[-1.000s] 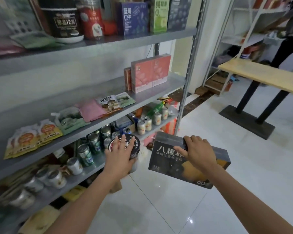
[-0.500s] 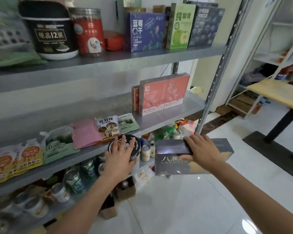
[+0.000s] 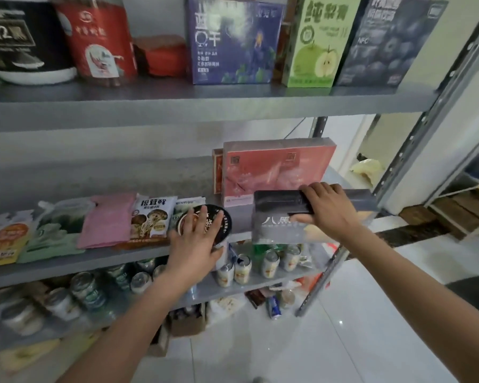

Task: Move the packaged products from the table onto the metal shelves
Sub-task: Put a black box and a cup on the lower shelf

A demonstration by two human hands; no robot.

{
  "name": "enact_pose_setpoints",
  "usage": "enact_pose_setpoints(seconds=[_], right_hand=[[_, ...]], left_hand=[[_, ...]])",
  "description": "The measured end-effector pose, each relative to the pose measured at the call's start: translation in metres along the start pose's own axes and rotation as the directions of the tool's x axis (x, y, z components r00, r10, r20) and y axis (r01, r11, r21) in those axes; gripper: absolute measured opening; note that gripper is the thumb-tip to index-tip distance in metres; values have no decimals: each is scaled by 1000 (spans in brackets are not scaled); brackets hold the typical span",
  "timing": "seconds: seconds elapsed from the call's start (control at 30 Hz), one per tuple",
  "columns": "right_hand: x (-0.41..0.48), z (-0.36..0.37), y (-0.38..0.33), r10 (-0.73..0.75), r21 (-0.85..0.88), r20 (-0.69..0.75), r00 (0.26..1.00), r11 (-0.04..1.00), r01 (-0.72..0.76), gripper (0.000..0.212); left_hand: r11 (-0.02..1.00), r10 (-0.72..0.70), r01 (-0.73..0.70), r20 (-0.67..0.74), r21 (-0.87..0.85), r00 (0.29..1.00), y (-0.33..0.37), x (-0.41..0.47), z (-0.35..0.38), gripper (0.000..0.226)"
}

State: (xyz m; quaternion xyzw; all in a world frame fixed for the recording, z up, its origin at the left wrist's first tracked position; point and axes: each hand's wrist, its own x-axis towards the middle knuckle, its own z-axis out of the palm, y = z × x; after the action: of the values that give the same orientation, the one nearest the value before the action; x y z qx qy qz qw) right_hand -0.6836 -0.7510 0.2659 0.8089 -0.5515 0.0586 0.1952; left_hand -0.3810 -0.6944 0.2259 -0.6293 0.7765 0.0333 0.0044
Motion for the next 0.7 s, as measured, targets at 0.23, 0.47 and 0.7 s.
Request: enact_pose_setpoints(seconds=[0.23,0.47,0.7], right_hand=[[57,42,38,-131,92,0,991,987,130,97],[92,54,42,-182,116,13,983,977,179,90],[97,65,40,-201,42,-151,968,977,209,73]], left_hand=[[985,-169,170,92,-7,981,39,28,-3,72],[969,-246,243,107,39,963,51,41,-22,71],[970,-236,228,93,89,967,37,56,-20,71]])
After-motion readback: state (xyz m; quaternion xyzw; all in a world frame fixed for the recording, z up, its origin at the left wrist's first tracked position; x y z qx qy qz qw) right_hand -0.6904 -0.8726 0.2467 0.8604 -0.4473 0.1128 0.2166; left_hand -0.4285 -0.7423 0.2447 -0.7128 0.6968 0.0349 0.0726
